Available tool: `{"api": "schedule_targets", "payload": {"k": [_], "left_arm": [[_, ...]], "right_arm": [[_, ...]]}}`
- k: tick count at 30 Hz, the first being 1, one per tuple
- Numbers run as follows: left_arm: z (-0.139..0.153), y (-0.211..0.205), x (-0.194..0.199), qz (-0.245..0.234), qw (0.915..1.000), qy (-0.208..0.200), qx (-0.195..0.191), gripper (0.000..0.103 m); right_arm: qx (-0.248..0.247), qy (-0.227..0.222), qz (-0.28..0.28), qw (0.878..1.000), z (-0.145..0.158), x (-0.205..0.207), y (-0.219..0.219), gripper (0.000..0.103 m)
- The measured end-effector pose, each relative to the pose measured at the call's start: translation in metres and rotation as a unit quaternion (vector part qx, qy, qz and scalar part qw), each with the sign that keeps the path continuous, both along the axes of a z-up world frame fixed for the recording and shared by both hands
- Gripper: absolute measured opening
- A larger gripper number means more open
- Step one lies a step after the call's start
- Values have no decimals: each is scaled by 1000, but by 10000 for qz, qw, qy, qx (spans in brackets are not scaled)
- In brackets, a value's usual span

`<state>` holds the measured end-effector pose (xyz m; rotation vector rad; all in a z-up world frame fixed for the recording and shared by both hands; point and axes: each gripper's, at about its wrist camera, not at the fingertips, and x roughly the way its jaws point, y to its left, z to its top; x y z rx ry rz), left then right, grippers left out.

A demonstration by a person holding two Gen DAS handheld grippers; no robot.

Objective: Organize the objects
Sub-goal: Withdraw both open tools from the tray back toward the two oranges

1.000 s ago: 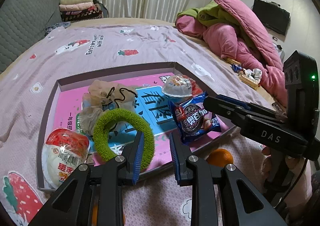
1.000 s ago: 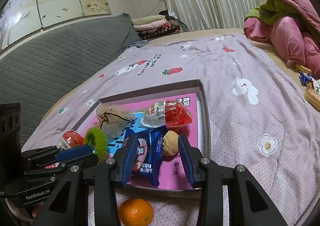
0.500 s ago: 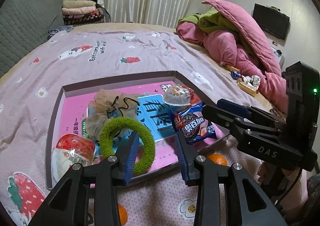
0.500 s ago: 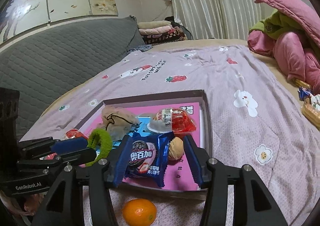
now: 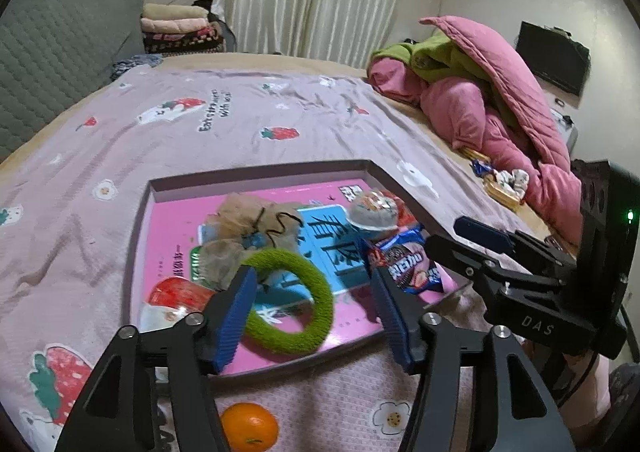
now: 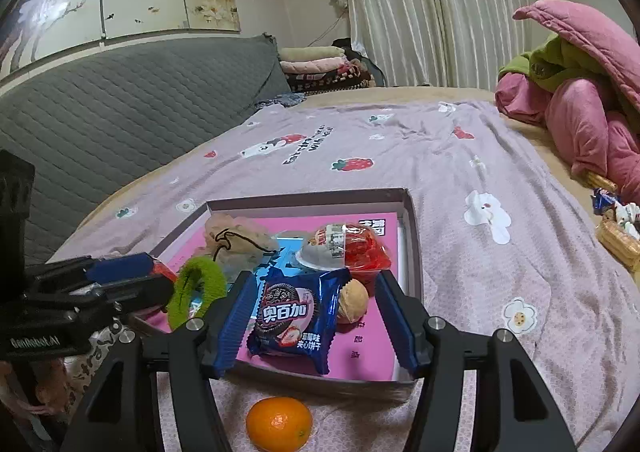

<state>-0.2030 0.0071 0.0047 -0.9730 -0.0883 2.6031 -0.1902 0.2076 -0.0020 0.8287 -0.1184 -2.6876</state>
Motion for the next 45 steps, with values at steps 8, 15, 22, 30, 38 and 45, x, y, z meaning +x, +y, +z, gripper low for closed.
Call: {"api": "schedule_targets", "payload": {"k": [8, 15, 22, 30, 38, 45], "left_arm": [[13, -15, 7, 267, 9993, 279, 19, 72], [16, -20, 14, 402, 9984, 392, -94, 74], [19, -22, 20, 523, 9971, 529, -181, 76], [23, -24, 27, 570, 9966, 576, -151, 78], [32, -26, 44, 646, 9951, 731, -131, 78], [33, -28, 64, 680, 9941, 828, -193, 78]], "right_arm": [[212, 324, 16, 9992, 10, 9, -6, 67], [512, 666, 13, 9965, 18, 18, -16, 72], [240, 965, 103, 9950, 27, 32, -11, 74], [356, 1164, 74, 9925, 30, 42, -17, 84], [309, 1342, -59, 9904, 35, 58, -15, 84], [398, 1425, -162, 9889, 40, 76, -15, 84]]}}
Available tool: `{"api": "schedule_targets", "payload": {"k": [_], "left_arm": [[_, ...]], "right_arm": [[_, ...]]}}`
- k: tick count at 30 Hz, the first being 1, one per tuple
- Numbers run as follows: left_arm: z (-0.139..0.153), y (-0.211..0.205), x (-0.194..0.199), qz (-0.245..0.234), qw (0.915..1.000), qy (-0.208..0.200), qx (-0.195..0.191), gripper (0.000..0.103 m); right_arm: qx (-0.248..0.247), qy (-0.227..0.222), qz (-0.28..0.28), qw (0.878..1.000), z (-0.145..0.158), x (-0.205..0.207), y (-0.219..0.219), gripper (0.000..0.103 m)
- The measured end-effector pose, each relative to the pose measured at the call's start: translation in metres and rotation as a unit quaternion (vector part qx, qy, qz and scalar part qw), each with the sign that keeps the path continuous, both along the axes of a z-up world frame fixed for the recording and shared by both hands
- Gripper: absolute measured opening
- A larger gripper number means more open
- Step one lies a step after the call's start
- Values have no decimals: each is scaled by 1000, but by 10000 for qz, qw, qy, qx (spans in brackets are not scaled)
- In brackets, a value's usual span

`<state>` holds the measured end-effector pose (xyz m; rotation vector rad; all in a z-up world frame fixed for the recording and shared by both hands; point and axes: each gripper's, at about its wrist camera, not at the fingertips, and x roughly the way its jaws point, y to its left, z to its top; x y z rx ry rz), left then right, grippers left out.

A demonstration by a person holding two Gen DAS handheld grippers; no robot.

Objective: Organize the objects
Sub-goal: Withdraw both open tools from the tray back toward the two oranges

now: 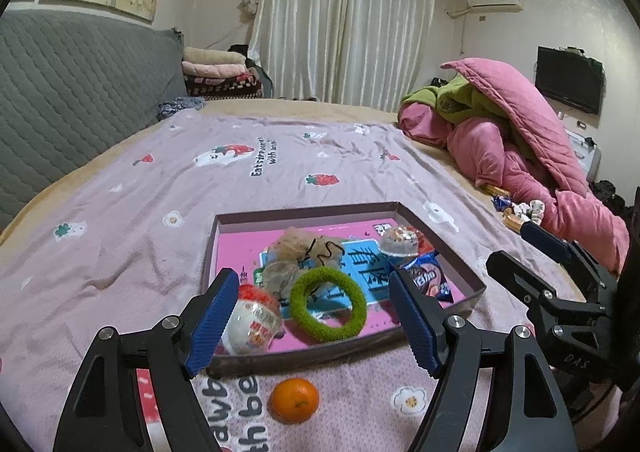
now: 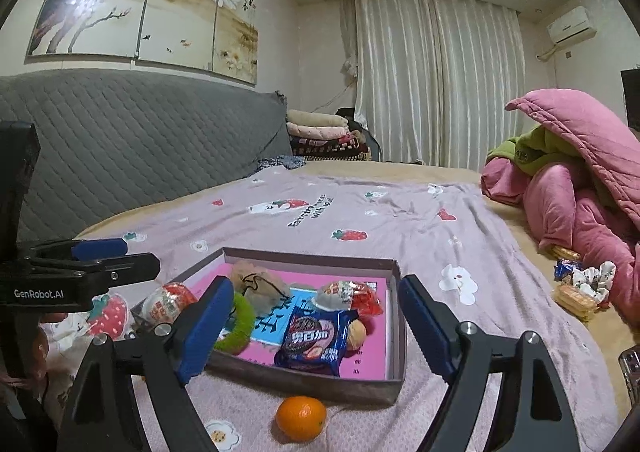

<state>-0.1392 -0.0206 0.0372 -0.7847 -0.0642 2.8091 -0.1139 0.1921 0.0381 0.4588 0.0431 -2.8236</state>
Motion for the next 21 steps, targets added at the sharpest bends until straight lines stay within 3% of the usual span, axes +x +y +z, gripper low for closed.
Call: {"api": "schedule_targets", "payload": {"k": [8, 21], "left_arm": [[-9, -10, 25, 40, 9999, -99, 120, 78], [-21, -12, 57, 57, 9998, -175, 3, 78]], "right_arm": [[234, -76, 23, 9997, -7, 20, -8, 84], [334, -254, 148, 9990, -21, 46, -18, 84]]}}
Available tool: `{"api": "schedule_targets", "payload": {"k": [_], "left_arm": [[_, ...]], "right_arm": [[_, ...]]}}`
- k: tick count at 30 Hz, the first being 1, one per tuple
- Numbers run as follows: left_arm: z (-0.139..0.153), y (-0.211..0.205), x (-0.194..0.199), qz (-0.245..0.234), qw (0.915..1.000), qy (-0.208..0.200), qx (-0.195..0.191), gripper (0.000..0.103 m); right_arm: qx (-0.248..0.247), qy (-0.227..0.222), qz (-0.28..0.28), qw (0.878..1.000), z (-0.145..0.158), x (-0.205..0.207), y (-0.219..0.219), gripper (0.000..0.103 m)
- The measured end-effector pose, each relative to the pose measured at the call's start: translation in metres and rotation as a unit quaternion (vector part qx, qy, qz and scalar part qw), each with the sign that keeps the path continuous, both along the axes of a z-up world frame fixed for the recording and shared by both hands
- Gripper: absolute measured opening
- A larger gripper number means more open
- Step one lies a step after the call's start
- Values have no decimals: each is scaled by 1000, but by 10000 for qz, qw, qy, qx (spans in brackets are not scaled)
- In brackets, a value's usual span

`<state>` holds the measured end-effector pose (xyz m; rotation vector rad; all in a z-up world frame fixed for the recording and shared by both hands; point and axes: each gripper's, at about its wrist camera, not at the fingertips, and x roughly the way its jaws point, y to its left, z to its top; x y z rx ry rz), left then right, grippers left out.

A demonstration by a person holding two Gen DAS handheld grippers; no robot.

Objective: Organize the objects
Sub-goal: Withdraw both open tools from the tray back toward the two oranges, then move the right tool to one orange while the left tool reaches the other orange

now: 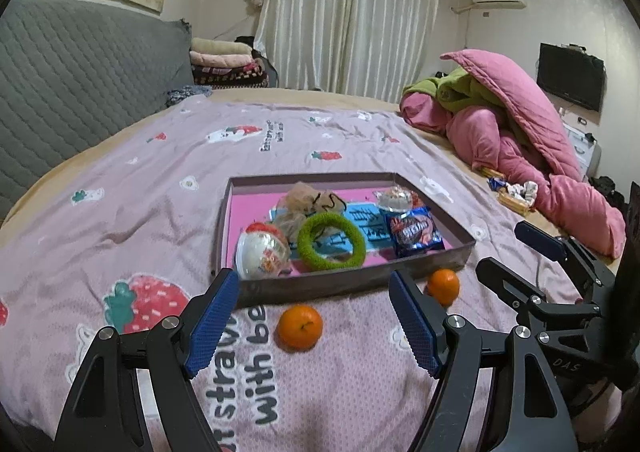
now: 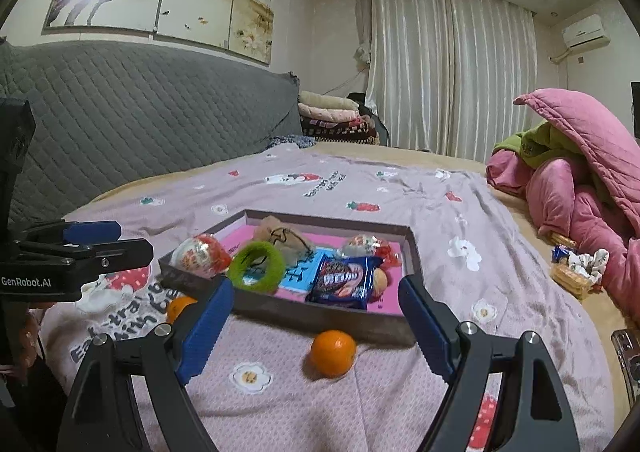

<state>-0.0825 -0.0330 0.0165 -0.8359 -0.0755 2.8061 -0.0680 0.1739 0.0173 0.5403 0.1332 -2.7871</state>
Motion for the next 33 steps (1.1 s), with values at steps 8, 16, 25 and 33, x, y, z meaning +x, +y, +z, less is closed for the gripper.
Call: {"api": "schedule_targets", "payload": {"k": [8, 16, 25, 33], "left_arm": [[-15, 3, 9, -53, 9997, -195, -101, 78], [-21, 4, 15, -49, 9995, -290, -136, 78], [-37, 2, 17, 12, 9983, -543, -189, 78], [-47, 6, 17, -38, 9974, -673, -248, 78]], "right_arm": [[-92, -146, 167, 9997, -7, 12, -6, 84], [-379, -330, 275, 9984, -10, 17, -1, 84], [-540, -946, 273, 9937, -28, 10, 1, 84], [-438, -1145, 132, 9924, -37, 10, 0, 84]]}}
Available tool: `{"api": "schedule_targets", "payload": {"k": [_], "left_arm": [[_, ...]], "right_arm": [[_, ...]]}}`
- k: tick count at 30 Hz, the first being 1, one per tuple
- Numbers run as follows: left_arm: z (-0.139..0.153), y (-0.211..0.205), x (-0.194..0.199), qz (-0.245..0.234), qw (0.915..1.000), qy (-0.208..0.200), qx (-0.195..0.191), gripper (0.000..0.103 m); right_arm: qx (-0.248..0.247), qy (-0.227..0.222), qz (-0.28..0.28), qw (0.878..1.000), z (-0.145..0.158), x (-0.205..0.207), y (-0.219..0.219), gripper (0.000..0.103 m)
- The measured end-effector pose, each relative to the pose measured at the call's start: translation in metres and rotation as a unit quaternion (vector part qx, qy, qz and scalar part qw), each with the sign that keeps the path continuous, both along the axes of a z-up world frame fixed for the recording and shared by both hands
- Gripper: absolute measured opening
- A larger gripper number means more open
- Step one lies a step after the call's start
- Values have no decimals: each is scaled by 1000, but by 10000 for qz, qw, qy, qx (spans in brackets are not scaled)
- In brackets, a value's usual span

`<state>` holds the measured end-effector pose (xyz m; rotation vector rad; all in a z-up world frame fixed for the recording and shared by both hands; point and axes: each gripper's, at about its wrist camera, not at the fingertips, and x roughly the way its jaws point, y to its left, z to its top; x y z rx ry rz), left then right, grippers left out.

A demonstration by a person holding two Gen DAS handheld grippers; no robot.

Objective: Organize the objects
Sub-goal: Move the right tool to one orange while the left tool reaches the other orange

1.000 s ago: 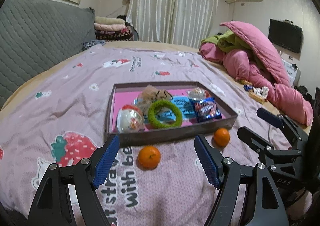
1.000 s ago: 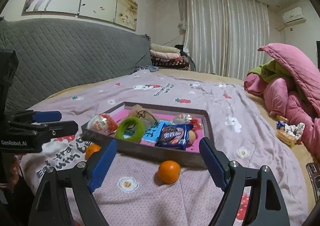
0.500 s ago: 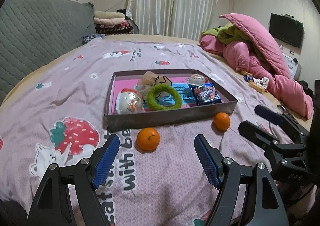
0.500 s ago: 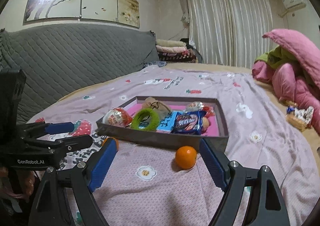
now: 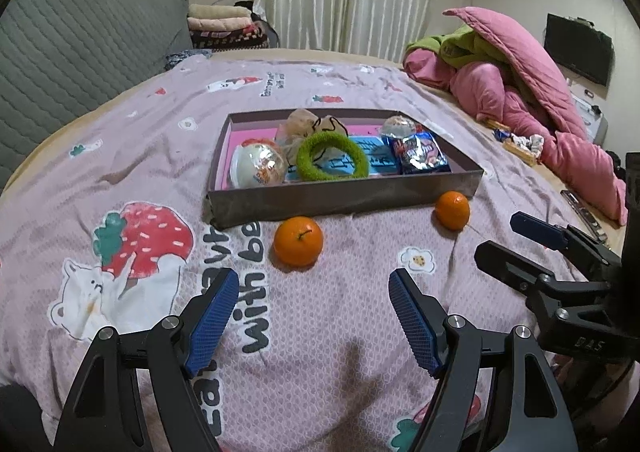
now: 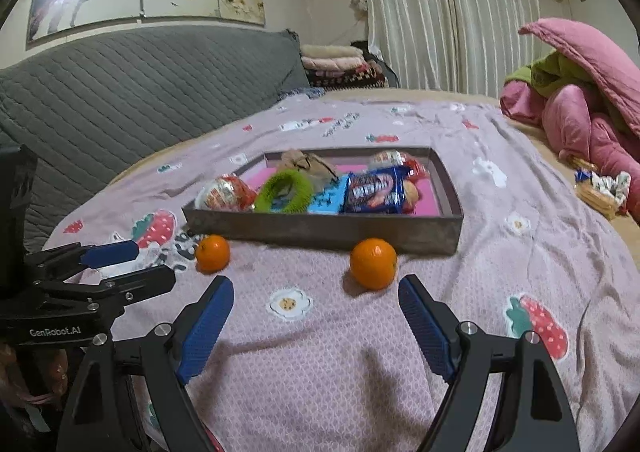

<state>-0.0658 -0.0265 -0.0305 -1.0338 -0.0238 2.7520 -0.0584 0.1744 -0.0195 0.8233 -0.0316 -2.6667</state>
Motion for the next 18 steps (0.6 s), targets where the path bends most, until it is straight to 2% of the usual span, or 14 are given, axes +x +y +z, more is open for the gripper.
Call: {"api": "schedule_targets", "payload": {"k": [5, 10, 18], "left_arm": [[-6, 4, -2, -47, 10000, -55, -45, 78], [-13, 5, -5, -2, 9999, -103, -127, 78], [-21, 2, -14, 93, 9997, -162, -126, 79]], "right_arm": [[209, -251, -54, 9995, -9, -6, -2, 84], [562, -203, -79, 9982, -13, -6, -8, 84], [605, -269, -109, 9977, -19, -13, -7, 84]]}}
